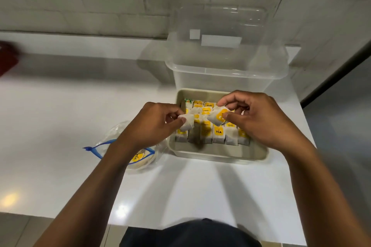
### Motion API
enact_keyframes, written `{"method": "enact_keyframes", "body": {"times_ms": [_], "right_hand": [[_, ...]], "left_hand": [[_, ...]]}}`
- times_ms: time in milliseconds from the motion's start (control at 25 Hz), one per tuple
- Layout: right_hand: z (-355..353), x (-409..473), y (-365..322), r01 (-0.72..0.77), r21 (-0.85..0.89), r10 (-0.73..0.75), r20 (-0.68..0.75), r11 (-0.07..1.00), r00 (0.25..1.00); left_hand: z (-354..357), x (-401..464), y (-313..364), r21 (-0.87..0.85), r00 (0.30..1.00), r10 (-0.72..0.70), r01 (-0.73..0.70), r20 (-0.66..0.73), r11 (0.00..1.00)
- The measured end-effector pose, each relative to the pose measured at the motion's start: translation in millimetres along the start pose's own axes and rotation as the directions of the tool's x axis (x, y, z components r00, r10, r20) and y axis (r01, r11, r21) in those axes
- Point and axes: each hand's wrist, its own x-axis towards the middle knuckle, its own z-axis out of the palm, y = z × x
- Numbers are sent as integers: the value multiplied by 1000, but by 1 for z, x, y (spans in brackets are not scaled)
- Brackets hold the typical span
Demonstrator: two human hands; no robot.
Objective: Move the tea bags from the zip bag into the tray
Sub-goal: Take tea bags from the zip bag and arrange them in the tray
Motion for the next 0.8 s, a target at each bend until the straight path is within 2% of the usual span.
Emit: {"method": "enact_keyframes", "body": {"times_ms": [160,280,440,560,680,800], "right_hand": [[16,7,19,-70,-4,70,56,998,996],[33,13,29,-88,-33,92,138,996,986],[62,24,36,-66,-131,96,242,989,965],[81,30,38,-26,-208,89,304,978,948],[92,35,41,-4,-266,104,364,964,926],[101,41,42,3,-309,113,356,951,928]], "left_hand": [[-6,1,0,40,995,59,-62,80,997],[-5,4,-4,137,980,-13,-15,198,991],[11,15,-6,359,974,-85,3,211,933],[21,22,-5,452,964,-100,-23,247,892],[22,24,-1,559,948,-44,-148,315,816],[27,28,6,705,933,-15,-262,360,659]]}}
